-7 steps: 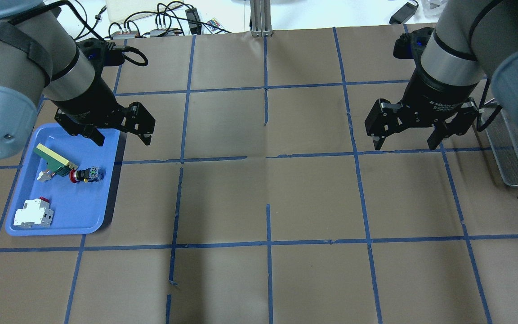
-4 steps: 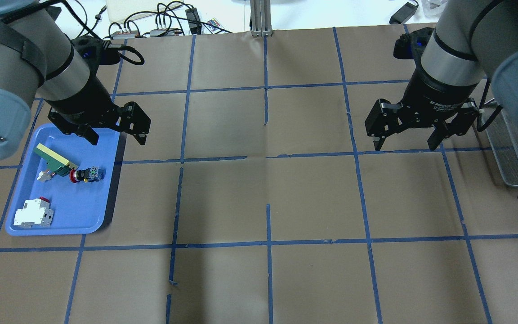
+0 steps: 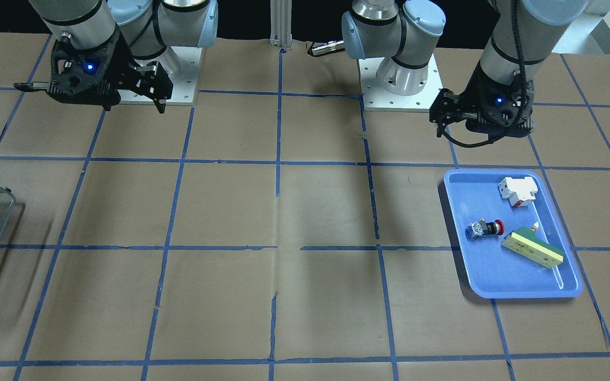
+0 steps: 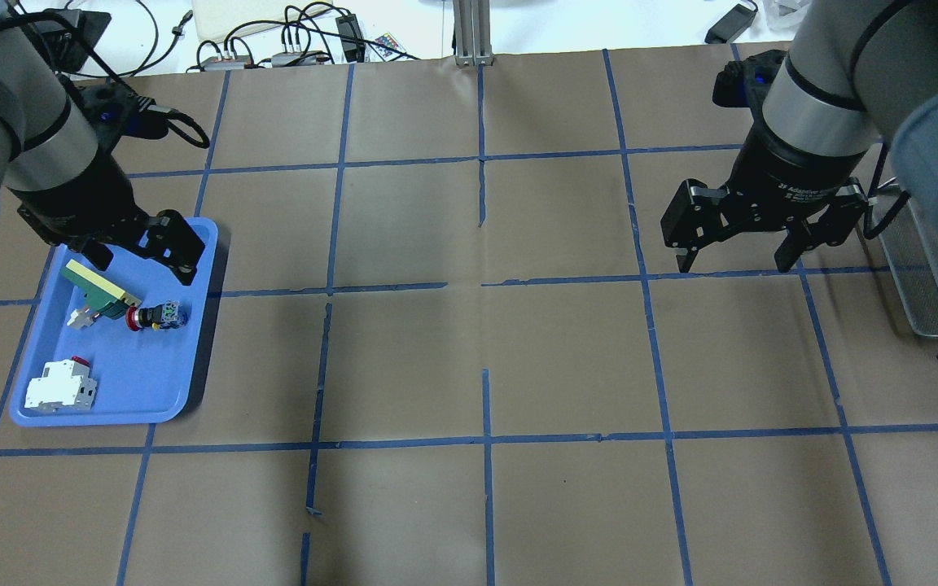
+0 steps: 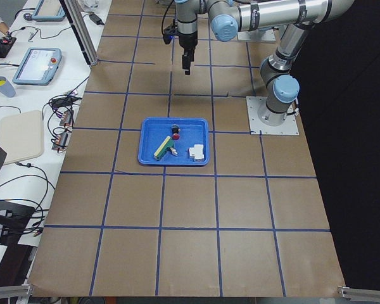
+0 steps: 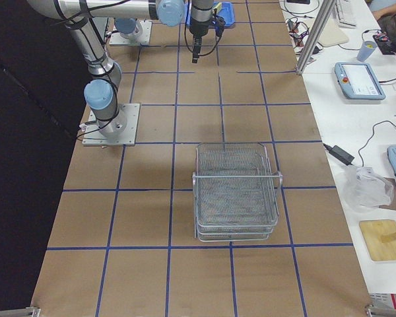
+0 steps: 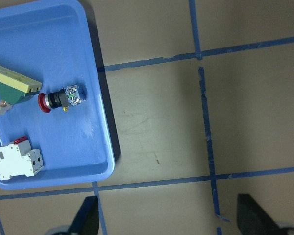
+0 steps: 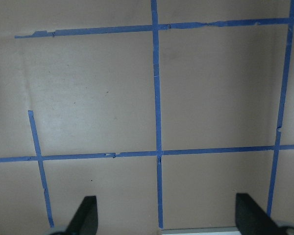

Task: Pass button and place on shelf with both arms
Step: 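Lower the left gripper into the blue tray toward the red push-button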

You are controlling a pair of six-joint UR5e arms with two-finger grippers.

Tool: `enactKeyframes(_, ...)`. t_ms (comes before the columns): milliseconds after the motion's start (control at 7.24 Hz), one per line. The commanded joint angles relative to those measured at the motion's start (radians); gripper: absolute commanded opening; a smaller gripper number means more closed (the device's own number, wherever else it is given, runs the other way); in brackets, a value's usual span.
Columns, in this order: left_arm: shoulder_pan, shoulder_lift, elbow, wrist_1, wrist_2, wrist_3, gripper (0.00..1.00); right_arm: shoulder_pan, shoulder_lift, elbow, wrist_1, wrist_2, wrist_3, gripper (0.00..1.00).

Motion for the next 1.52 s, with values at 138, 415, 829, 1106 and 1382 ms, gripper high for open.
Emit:
enactKeyframes(138,0.181,-0.041,-0.08,0.154,-0.002,0.362,1.0,0.0,-0.002,0.002,0.004,0.002,-0.003,1.0)
enactKeyframes(415,0.27,-0.068,-0.187,0.364,-0.043,0.593,1.0,0.0,0.0,0.002,0.007,0.017,-0.003,1.0)
enactKeyframes(829,0.402,-0.143,-0.243,0.455,-0.128,1.093,0.93,0.002,-0.003,0.004,0.011,0.018,-0.003,1.0)
enactKeyframes(1106,0.474,-0.185,-0.25,0.459,-0.223,1.357,0.93,0.002,-0.002,0.005,0.011,0.017,-0.003,1.0)
enactKeyframes(1382,0.508,-0.249,-0.252,0.459,-0.245,1.523,0.95,0.002,-0.003,0.013,0.011,0.018,-0.003,1.0)
